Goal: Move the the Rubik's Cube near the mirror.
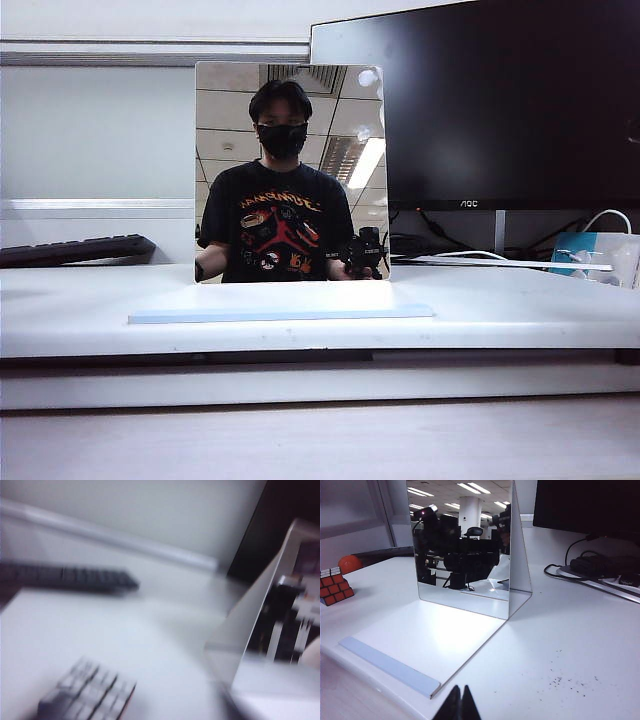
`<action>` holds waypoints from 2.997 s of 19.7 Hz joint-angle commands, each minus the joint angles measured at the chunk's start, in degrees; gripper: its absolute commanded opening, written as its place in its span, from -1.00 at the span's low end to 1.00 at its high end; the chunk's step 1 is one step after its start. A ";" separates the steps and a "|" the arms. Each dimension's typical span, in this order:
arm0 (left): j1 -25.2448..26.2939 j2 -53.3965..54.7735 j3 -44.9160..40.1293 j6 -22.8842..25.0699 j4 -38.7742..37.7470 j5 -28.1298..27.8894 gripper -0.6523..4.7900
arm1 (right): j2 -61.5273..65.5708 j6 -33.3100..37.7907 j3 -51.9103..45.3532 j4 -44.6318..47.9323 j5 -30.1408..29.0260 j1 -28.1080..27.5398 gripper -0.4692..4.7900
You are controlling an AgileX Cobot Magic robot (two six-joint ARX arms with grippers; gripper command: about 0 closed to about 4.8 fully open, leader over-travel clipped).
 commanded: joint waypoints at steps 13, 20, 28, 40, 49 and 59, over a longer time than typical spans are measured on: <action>-0.07 32.79 5.35 11.32 16.72 -5.03 1.00 | -0.02 0.15 -0.26 0.61 -0.37 -0.07 -0.82; -0.07 52.28 5.38 11.56 24.96 -4.98 1.00 | -0.02 0.15 -0.26 0.66 -0.35 -0.11 -0.82; -0.07 54.93 5.40 11.47 27.32 -4.81 -0.27 | -0.02 0.15 -0.26 0.66 -0.33 -0.13 -0.82; -30.95 54.95 8.35 -2.36 30.73 -16.48 -0.77 | -0.02 0.15 -0.26 0.66 -0.35 -0.17 -0.82; -62.80 77.50 28.02 -5.38 28.20 -52.81 -0.77 | -0.02 0.15 -0.26 0.63 -0.33 -0.15 -0.82; -63.39 92.17 34.53 -21.70 23.43 -57.42 -0.77 | -0.02 -0.04 -0.26 0.66 1.66 -0.11 -0.82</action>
